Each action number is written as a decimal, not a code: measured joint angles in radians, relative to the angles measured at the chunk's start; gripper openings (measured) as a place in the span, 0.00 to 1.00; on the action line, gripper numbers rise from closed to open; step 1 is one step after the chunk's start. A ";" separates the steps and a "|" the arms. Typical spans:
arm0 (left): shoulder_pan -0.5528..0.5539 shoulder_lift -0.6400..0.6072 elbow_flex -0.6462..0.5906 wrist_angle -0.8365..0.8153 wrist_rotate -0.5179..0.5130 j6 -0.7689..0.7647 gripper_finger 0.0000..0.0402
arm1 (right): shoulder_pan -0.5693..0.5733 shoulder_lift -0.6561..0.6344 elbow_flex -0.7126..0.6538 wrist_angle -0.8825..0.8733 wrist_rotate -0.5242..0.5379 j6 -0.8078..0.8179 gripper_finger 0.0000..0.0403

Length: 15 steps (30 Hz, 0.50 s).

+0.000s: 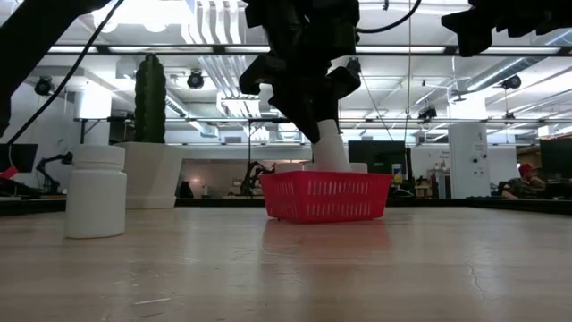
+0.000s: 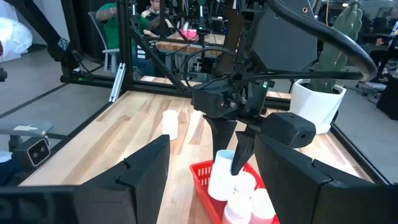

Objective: Pick and place pill bottles into a basket
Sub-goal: Put the white pill bottle into the red bin

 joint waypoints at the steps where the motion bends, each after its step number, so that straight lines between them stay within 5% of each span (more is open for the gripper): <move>1: 0.000 0.000 0.000 0.000 0.000 0.000 0.35 | 0.000 0.000 0.000 0.000 0.000 0.000 0.56; 15: 0.002 0.000 0.000 0.000 -0.014 0.000 0.35 | 0.000 0.000 0.000 -0.001 0.000 0.011 0.56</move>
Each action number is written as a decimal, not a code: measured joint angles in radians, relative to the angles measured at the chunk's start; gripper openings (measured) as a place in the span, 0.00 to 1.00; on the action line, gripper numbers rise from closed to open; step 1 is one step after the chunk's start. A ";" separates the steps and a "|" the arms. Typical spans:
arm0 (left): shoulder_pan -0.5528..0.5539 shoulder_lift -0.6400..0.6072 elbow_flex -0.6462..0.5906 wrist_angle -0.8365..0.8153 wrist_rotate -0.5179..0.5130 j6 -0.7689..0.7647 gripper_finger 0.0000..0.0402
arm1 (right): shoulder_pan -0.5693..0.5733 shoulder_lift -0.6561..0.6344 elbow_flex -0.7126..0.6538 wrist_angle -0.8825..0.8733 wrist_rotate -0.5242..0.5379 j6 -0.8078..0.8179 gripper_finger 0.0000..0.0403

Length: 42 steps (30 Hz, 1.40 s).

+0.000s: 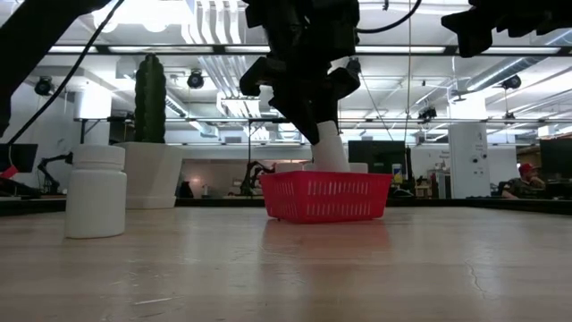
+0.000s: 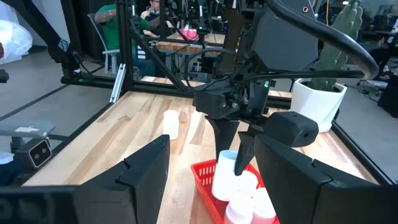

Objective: Pick and place pill bottles into a basket
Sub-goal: Put the white pill bottle into the red bin

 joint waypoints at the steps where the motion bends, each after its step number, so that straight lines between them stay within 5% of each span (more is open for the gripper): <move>1: 0.000 0.000 0.000 0.000 -0.003 -0.002 0.35 | 0.000 0.000 0.000 0.000 0.000 0.000 0.56; 42: 0.005 0.035 0.005 0.036 -0.006 -0.029 0.43 | 0.000 0.001 0.000 -0.025 0.000 0.007 0.56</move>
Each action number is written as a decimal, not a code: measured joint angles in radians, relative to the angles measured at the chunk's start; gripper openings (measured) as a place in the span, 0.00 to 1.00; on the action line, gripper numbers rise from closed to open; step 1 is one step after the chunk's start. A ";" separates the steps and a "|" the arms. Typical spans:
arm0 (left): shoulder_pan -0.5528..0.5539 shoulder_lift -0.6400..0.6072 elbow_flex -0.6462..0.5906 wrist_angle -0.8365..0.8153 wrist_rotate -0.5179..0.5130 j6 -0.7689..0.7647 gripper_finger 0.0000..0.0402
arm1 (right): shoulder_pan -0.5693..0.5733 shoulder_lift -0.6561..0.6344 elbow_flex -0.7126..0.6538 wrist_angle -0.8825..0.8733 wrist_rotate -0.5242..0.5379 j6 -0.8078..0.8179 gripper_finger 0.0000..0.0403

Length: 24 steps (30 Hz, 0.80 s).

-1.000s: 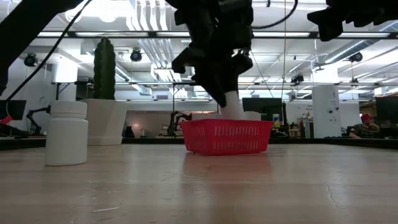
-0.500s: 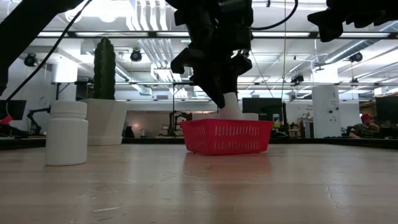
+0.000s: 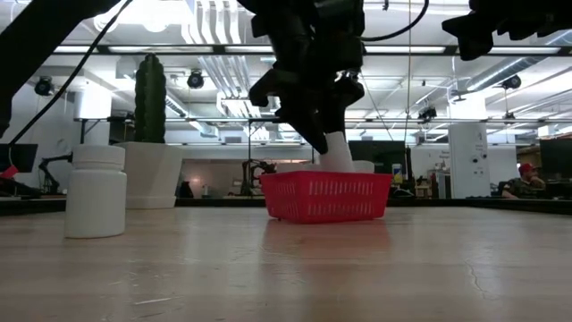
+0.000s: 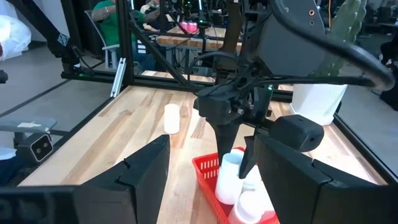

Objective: Pick and place pill bottles into a basket
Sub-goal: Put the white pill bottle into the red bin

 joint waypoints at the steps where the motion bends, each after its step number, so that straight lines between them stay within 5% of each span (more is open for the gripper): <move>1: 0.000 0.000 0.000 0.008 0.000 0.000 0.43 | 0.000 0.000 0.000 0.000 0.000 0.000 0.56; 24: 0.000 0.000 -0.004 0.003 0.000 -0.053 0.44 | 0.000 0.000 0.000 -0.014 0.000 0.004 0.56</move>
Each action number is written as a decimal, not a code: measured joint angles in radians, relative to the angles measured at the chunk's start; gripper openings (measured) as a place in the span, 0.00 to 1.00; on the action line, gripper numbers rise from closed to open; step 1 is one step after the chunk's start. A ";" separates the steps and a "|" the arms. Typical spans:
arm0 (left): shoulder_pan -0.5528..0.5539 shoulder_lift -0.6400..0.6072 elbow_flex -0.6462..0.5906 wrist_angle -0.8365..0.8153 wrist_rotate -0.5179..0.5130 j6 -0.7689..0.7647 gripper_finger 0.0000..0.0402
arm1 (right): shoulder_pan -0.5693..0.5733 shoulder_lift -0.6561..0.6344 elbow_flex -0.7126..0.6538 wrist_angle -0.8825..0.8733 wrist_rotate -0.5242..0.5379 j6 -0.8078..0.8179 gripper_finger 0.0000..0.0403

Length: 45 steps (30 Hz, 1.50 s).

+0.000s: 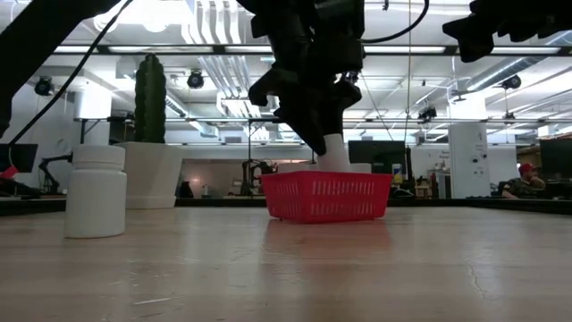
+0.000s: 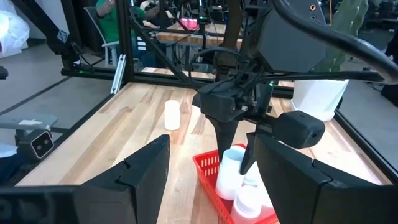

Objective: Pick and place pill bottles into a basket
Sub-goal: Put the white pill bottle into the red bin

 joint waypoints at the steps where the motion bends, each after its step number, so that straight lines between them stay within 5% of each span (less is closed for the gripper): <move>1: 0.000 0.000 0.000 -0.002 0.000 -0.001 0.44 | 0.000 0.000 0.000 0.000 0.000 0.000 0.56; 45: 0.013 0.000 -0.001 -0.020 -0.008 -0.082 0.44 | 0.000 0.000 -0.002 0.002 0.000 0.004 0.56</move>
